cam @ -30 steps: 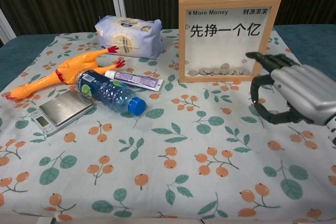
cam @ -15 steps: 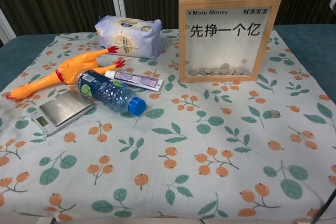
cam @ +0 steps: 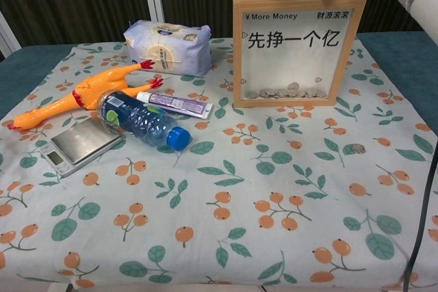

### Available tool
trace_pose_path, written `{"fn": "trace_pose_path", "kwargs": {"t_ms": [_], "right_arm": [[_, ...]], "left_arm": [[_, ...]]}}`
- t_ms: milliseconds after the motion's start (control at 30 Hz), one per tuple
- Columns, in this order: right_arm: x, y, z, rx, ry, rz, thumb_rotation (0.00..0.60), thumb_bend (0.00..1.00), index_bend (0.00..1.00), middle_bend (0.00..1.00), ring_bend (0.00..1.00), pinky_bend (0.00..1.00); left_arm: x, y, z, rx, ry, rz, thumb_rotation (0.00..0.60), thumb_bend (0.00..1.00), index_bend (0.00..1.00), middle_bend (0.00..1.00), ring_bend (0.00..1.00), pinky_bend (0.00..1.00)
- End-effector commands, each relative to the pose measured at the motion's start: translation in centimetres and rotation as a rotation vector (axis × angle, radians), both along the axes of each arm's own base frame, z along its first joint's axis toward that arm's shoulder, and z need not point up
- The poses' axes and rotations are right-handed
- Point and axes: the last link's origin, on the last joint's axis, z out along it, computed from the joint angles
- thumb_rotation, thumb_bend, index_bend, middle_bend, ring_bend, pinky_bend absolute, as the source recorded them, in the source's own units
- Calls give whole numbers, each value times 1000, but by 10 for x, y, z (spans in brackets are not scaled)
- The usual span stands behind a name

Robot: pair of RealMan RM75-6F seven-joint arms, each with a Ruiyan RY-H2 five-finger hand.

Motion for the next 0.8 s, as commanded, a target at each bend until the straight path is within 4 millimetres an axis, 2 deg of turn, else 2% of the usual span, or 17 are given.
{"fn": "trace_pose_path", "kwargs": {"t_ms": [33, 267, 667, 767, 800], "right_arm": [[-2, -4, -6, 14, 27, -21, 600, 619, 725, 97, 0, 0], [-10, -8, -18, 29, 55, -49, 600, 622, 720, 97, 0, 0], [-11, -14, -22, 40, 49, -59, 600, 624, 718, 97, 0, 0], [-13, -14, -24, 46, 49, -64, 600, 624, 693, 98, 0, 0], [-13, -14, -25, 49, 50, -65, 600, 624, 653, 100, 0, 0]], "left_arm": [[1, 1, 0, 2, -1, -1, 600, 414, 0, 0, 0, 0], [0, 1, 0, -3, 4, 6, 600, 413, 0, 0, 0, 0], [2, 3, 1, -2, 14, 6, 600, 413, 0, 0, 0, 0], [3, 3, 1, -2, 17, 8, 600, 413, 0, 0, 0, 0], [3, 3, 1, -1, 17, 7, 600, 413, 0, 0, 0, 0]]}}
